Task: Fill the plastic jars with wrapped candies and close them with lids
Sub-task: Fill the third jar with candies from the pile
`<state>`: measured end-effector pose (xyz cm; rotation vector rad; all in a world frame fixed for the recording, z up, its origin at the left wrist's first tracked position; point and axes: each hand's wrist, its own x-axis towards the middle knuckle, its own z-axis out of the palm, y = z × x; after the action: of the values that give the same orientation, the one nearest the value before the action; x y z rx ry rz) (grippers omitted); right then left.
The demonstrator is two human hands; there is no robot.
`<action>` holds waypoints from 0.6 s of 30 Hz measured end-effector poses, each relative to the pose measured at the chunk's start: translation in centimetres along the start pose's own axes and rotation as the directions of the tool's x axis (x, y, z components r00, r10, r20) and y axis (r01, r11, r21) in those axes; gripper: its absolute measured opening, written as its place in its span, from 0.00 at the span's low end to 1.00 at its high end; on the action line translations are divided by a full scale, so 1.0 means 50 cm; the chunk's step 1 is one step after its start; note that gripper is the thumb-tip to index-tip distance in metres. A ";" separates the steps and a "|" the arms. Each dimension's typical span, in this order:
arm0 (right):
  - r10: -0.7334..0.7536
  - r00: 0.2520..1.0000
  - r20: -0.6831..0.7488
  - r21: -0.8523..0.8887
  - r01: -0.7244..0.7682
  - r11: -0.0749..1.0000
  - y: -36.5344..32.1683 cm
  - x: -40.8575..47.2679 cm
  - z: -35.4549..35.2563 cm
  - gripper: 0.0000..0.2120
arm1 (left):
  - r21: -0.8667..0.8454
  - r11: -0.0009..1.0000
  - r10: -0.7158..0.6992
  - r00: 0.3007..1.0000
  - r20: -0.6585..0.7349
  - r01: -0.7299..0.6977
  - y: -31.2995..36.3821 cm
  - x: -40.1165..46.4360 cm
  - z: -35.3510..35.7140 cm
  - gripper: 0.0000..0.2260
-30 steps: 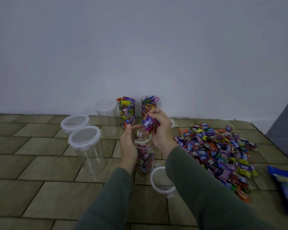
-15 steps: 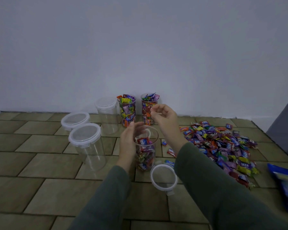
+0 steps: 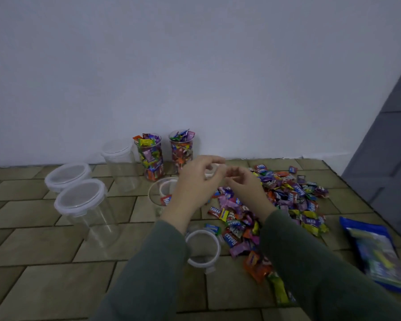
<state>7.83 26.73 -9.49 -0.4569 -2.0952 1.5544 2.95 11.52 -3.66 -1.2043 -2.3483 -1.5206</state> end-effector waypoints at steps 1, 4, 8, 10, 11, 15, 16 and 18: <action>-0.001 1.000 -0.005 -0.029 0.001 1.000 0.006 0.003 -0.021 0.04 | 0.021 1.000 -0.001 0.999 0.053 0.000 0.003 0.002 0.025 0.07; -0.008 0.999 -0.032 -0.115 0.004 0.993 0.029 0.010 -0.086 0.03 | 0.142 0.990 -0.047 0.970 0.240 0.013 -0.005 0.007 0.107 0.09; 0.044 0.995 -0.085 -0.220 -0.062 0.973 0.079 0.025 -0.176 0.02 | 0.287 0.958 -0.121 0.928 0.353 0.015 -0.034 0.010 0.206 0.13; 0.055 0.991 -0.118 -0.272 -0.086 0.958 0.106 0.038 -0.218 0.03 | 0.360 0.928 -0.232 0.904 0.360 0.095 -0.044 0.013 0.241 0.17; 0.061 0.990 -0.127 -0.298 -0.096 0.950 0.120 0.045 -0.238 0.03 | 0.394 0.910 -0.281 0.893 0.352 0.131 -0.048 0.017 0.258 0.19; 0.066 0.990 -0.128 -0.384 -0.111 0.917 0.173 0.085 -0.300 0.06 | 0.461 0.864 -0.367 0.880 0.301 0.202 -0.058 0.046 0.317 0.18; 0.057 0.989 -0.133 -0.419 -0.109 0.901 0.187 0.096 -0.311 0.07 | 0.467 0.859 -0.376 0.876 0.301 0.208 -0.063 0.057 0.332 0.19; 0.007 0.990 -0.138 -0.521 -0.078 0.850 0.211 0.117 -0.328 0.05 | 0.495 0.842 -0.399 0.864 0.306 0.214 -0.072 0.081 0.361 0.23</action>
<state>12.04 45.96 -14.64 -0.7755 -2.4036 0.9126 3.61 27.63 -13.39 -1.1269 -3.0639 -0.7382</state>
